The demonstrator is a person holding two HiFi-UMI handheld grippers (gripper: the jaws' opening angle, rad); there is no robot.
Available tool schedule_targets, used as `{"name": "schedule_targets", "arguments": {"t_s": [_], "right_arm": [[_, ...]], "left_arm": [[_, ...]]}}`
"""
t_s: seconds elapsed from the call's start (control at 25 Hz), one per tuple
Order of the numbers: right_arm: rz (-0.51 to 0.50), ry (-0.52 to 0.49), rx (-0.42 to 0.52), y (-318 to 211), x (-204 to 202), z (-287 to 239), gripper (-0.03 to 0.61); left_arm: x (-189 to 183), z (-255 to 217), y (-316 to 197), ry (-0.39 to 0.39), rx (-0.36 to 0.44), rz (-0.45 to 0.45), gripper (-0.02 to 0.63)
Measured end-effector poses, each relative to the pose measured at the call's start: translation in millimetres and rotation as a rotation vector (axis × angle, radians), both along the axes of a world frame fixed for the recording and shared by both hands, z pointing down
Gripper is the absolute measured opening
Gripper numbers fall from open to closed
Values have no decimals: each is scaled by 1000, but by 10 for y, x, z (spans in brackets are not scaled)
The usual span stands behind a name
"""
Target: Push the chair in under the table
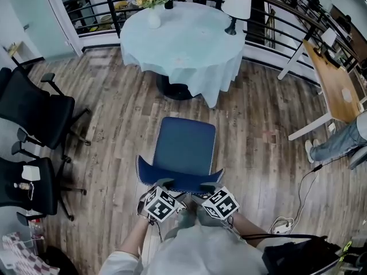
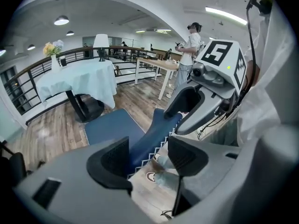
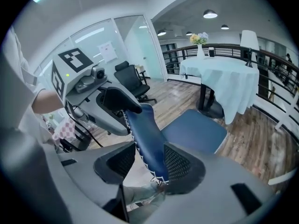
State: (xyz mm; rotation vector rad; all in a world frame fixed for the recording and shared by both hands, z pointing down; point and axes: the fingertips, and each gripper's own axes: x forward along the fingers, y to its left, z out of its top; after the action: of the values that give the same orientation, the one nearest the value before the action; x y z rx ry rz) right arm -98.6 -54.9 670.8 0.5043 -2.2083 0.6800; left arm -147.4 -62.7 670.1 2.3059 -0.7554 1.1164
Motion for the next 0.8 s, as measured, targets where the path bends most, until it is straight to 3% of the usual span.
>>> {"name": "schedule_targets", "arguments": {"t_s": [0.8], "right_arm": [[-41,-9,24,-423,77,54,196]], "left_arm": [[105,25,-415,-11,-27,-73,279]]}}
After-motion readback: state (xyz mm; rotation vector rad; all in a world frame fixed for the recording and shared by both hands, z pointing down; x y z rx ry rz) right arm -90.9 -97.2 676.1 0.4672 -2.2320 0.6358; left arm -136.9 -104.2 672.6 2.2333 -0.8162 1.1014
